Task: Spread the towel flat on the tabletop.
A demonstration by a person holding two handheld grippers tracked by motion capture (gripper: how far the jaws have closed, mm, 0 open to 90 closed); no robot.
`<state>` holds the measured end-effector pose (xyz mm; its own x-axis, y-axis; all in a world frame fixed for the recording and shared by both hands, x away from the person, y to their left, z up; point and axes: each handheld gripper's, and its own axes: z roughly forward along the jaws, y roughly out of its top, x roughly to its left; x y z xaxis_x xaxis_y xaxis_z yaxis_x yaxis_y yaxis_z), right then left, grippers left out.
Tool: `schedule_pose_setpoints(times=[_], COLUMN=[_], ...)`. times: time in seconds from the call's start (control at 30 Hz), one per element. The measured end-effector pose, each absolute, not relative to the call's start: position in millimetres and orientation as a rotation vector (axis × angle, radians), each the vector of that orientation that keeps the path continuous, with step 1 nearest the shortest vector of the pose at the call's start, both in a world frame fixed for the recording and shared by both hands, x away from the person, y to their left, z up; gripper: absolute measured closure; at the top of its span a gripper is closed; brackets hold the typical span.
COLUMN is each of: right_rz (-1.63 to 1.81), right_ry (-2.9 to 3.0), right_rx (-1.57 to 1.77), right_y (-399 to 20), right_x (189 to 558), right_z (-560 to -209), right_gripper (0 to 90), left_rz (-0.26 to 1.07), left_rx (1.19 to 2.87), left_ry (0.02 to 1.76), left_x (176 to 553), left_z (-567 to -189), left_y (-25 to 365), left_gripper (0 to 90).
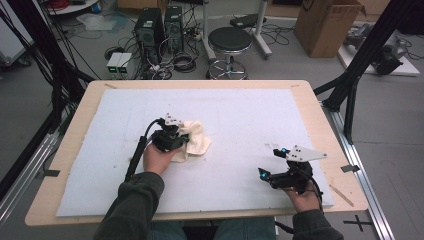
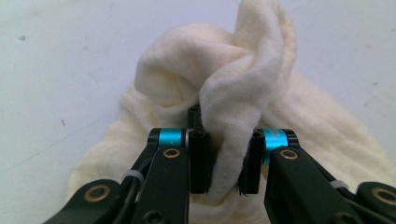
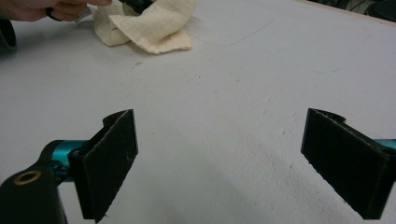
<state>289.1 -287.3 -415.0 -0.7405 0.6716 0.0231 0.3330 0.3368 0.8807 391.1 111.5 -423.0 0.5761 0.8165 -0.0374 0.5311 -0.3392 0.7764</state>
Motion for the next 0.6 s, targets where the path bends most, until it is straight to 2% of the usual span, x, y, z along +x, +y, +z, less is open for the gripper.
schedule_pose_setpoints(times=[0.6], right_rz=[1.365], right_ry=[2.246], right_rx=[0.890], right_y=[-289], right_x=[287], right_z=[-414], right_gripper=[10.1], left_rz=[0.426], left_rx=[1.969], left_ry=[0.904], left_x=[361], left_z=[-381], left_y=[82], left_gripper=[77.9])
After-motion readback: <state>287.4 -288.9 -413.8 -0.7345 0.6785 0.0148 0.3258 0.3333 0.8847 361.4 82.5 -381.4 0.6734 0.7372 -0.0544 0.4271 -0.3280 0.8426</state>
